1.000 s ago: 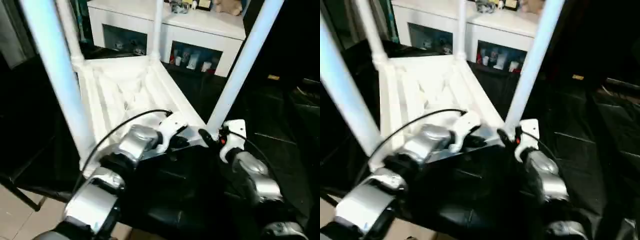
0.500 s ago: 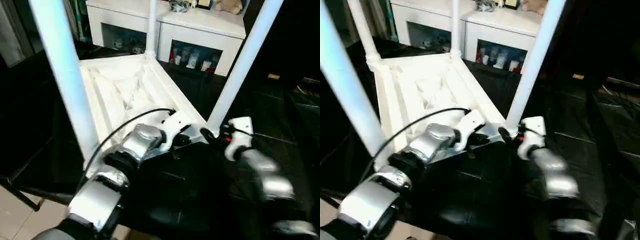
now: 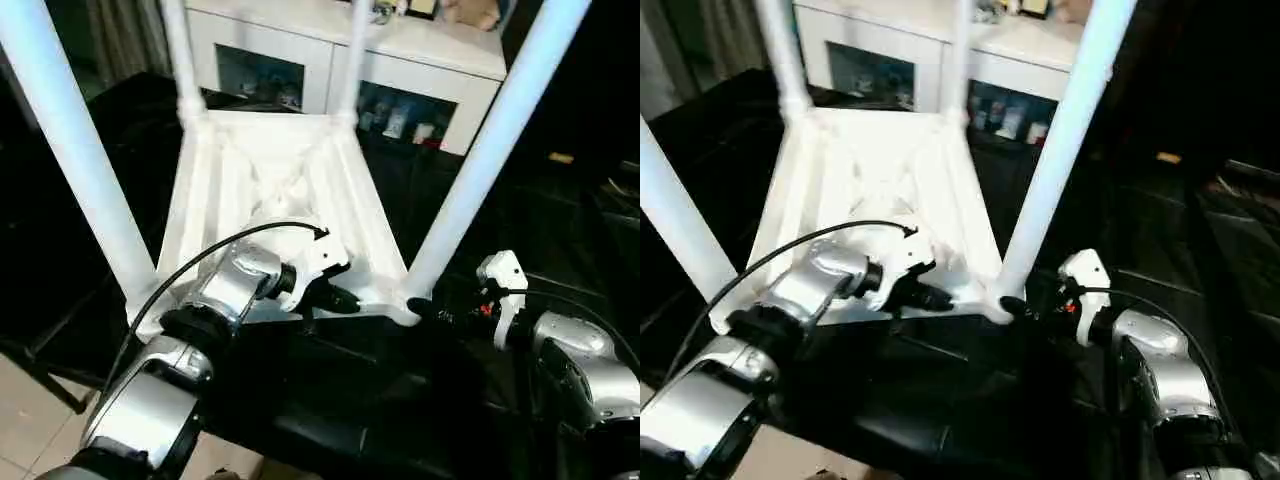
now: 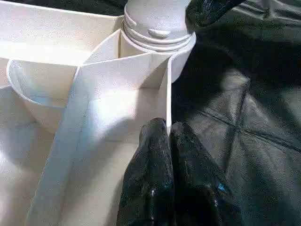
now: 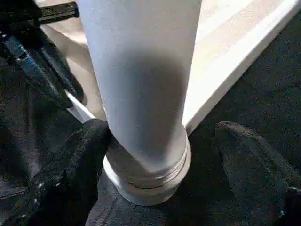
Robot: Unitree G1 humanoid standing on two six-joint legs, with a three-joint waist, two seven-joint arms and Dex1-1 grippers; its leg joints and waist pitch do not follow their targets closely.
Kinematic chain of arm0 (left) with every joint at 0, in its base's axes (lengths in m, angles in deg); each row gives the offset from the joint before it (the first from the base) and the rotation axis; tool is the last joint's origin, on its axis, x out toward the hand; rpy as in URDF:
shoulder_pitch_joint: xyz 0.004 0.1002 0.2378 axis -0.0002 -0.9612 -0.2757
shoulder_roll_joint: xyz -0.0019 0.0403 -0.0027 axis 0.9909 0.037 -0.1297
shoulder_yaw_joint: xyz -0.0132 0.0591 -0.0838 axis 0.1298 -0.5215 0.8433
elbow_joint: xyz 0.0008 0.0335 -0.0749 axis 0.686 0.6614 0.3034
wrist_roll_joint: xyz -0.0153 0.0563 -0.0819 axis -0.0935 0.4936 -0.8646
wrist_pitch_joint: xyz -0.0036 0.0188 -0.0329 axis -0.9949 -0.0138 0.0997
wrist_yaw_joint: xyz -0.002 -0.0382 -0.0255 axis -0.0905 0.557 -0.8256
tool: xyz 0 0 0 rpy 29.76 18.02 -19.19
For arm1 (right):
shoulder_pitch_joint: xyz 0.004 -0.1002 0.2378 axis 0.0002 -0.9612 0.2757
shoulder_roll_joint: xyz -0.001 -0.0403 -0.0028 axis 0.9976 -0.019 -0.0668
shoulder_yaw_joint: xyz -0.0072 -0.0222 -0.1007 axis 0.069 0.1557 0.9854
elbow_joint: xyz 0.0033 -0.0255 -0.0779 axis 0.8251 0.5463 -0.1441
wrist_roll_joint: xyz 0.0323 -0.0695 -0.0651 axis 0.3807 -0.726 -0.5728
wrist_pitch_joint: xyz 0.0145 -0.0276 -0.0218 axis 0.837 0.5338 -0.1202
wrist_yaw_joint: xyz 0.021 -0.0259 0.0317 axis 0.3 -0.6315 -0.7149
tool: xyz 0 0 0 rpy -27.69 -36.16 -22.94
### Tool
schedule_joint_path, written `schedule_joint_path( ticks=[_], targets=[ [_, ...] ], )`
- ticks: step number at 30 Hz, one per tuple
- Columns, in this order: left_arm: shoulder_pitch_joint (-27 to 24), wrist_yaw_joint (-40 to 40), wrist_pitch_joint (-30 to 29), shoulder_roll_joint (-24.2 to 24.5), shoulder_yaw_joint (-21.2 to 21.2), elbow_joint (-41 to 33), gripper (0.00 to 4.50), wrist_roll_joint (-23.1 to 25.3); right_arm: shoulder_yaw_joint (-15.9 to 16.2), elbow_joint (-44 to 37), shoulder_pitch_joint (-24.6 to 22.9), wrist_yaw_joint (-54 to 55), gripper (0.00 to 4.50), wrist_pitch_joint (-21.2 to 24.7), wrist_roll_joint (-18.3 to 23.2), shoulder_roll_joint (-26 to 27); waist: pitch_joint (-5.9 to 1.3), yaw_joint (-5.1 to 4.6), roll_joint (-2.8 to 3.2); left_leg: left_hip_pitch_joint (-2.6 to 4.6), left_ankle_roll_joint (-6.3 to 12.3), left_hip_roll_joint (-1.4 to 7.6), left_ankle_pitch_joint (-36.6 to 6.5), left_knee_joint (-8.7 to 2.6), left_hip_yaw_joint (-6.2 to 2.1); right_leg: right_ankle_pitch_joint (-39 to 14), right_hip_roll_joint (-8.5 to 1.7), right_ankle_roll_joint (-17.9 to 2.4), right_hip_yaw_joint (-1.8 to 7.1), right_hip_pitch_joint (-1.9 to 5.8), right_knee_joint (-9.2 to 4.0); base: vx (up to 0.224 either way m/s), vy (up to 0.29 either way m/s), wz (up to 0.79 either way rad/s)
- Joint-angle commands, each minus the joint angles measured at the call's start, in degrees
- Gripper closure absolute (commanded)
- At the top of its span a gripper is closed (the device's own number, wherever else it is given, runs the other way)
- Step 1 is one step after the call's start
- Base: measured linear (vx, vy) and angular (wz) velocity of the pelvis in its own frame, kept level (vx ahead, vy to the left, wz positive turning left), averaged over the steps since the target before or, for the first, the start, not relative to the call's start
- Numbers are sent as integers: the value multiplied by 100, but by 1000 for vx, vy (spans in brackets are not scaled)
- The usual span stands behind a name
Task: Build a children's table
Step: Rotate leg to tighten
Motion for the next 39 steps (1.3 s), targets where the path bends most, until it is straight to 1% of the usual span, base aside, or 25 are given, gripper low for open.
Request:
schedule_joint_path(
  ticks=[1, 3, 4, 5, 6, 8, 9, 10, 12, 14, 15, 17, 24, 25, 26, 28, 30, 32, 33, 34, 35, 36, 37, 38, 39],
  targets=[
    [-241, 243, -204, -35, -340, 80, 450, 50, 50, -89, -51, -128, 70, 67, 70, -9, -275, -3, -52, 105, 323, 144, -1631, -396, -40, -1053, -197, -1283, 75, 182, -383, 0, 0, 0],
    [-282, 277, -233, -8, -345, 9, 450, 53, 112, -116, -49, -260, 70, 99, 111, -16, -283, -2, -52, 103, 362, 141, -1517, -384, -36, -865, -194, -1325, 74, 192, -361, 0, 0, 0],
    [-292, 274, -244, -12, -342, 3, 450, 56, 125, -128, -55, -310, 87, 121, 138, -22, -281, -5, -75, 104, 376, 141, -1507, -381, -31, -852, -194, -1332, 73, 192, -364, 0, 0, 0],
    [-292, 274, -244, -12, -342, 3, 450, 56, 125, -128, -55, -310, 97, 121, 138, -22, -277, 3, -60, 110, 389, 142, -1492, -383, -32, -874, -198, -1334, 73, 189, -364, 0, 0, 0],
    [-303, 272, -256, -9, -347, -15, 450, 53, 148, -124, -51, -350, 104, 131, 136, -25, -274, -1, -88, 107, 395, 139, -1500, -378, -27, -914, -195, -1327, 72, 188, -370, 0, 0, 0],
    [-351, 286, -326, 10, -356, -130, 450, 50, 183, -126, -53, -412, 107, 128, 100, -17, -274, 6, -76, 109, 376, 142, -1465, -384, -33, -984, -203, -1307, 75, 189, -369, 0, 0, 0],
    [-351, 286, -326, 10, -356, -130, 450, 50, 183, -126, -53, -412, 107, 128, 100, -17, -276, 3, -82, 105, 365, 139, -1466, -381, -33, -982, -200, -1297, 74, 192, -367, 0, 0, 0],
    [-369, 289, -361, 19, -357, -182, 450, 49, 194, -107, -37, -427, 116, 117, 84, 8, -274, 2, -90, 106, 364, 139, -1474, -381, -31, -997, -199, -1290, 74, 189, -370, 0, 0, 0],
    [-407, 286, -443, 41, -360, -296, 450, 41, 198, -55, 9, -442, 143, 97, 68, 63, -275, 2, -82, 108, 345, 145, -1495, -385, -38, -1035, -208, -1289, 74, 192, -366, 0, 0, 0],
    [-419, 278, -466, 48, -359, -324, 450, 34, 211, -36, 31, -445, 151, 88, 90, 71, -278, -4, -81, 115, 333, 139, -1479, -382, -33, -1022, -195, -1282, 73, 185, -367, 0, 0, 0],
    [-422, 278, -470, 53, -360, -329, 450, 34, 213, -35, 35, -455, 161, 86, 99, 75, -279, -5, -106, 113, 339, 138, -1468, -378, -31, -1012, -195, -1282, 72, 187, -367, 0, 0, 0],
    [-431, 278, -477, 62, -360, -337, 450, 34, 215, -35, 36, -479, 179, 84, 107, 79, -278, 0, -95, 109, 343, 136, -1444, -380, -34, -1001, -198, -1274, 72, 191, -363, 0, 0, 0],
    [-496, 193, -590, 31, -367, -424, 450, 50, 180, -38, -65, -347, 191, 64, 71, 159, -291, 2, -94, 111, 377, 130, -1336, -361, -28, -815, -190, -1320, 73, 202, -341, 0, 0, 0],
    [-496, 148, -610, 3, -358, -419, 450, 50, 167, -18, -79, -277, 191, 58, 52, 183, -289, 0, -82, 108, 377, 131, -1332, -365, -30, -797, -191, -1327, 72, 203, -341, 0, 0, 0],
    [-466, -19, -621, -82, -293, -337, 450, 41, 127, 94, -64, -7, 191, -3, -43, 258, -286, -4, -75, 112, 353, 133, -1348, -368, -28, -810, -190, -1330, 72, 189, -341, 0, 0, 0],
    [-400, -327, -614, -226, -175, -170, 450, 32, 51, 303, -18, 439, 191, -98, -183, 391, -272, -12, -73, 120, 274, 133, -1542, -387, -34, -1090, -195, -1290, 70, 176, -375, 0, 0, 0],
    [-262, -907, -597, -474, 7, 131, 450, 35, -90, 607, 58, 1126, 198, -200, -316, 629, -234, -57, -70, 135, 59, 116, -2058, -419, -49, -1894, -199, -1096, 66, 121, -460, 0, 0, 0],
    [-149, -1345, -617, -663, 131, 349, 450, 42, -201, 800, 118, 1680, 206, -244, -394, 837, -237, -86, -63, 146, -94, 107, -2358, -437, -95, -2447, -211, -894, 52, 112, -506, 0, 0, 0],
    [-127, -1419, -623, -695, 149, 386, 450, 45, -218, 827, 129, 1775, 213, -248, -405, 877, -235, -89, -69, 161, -126, 112, -2498, -442, -117, -2640, -222, -806, 46, 99, -540, 0, 0, 0],
    [-66, -1622, -625, -784, 188, 492, 450, 57, -281, 907, 179, 2149, 222, -263, -464, 1009, -233, -99, -76, 160, -121, 109, -2551, -441, -116, -2689, -212, -774, 47, 91, -549, 0, 0, 0],
    [-57, -1652, -624, -797, 194, 508, 450, 59, -290, 919, 187, 2206, 227, -266, -474, 1028, -232, -117, -56, 167, -129, 103, -2620, -445, -120, -2717, -213, -738, 53, 67, -570, 0, 0, 0],
    [99, -2161, -565, -1013, 256, 791, 450, 111, -506, 1136, 367, 3227, 233, -271, -576, 1379, -227, -128, -49, 161, -135, 99, -2661, -451, -132, -2760, -208, -713, 46, 66, -572, 0, 0, 0],
    [177, -2402, -523, -1111, 287, 939, 450, 142, -616, 1261, 464, 3717, 238, -296, -633, 1547, -232, -185, -28, 154, -205, 85, -2756, -460, -141, -2849, -203, -688, 41, 38, -575, 0, 0, 0],
    [213, -2495, -499, -1161, 288, 1013, 450, 162, -658, 1343, 534, 3994, 238, -299, -676, 1630, -258, -232, -53, 136, -275, 75, -2774, -463, -172, -2931, -203, -624, 15, 75, -565, 0, 0, 0],
    [271, -2625, -462, -1233, 288, 1129, 450, 191, -717, 1477, 649, 4421, 238, -306, -751, 1757, -265, -242, -13, 125, -277, 78, -2718, -475, -178, -2772, -199, -608, 22, 83, -562, 0, 0, 0]
  ],
)
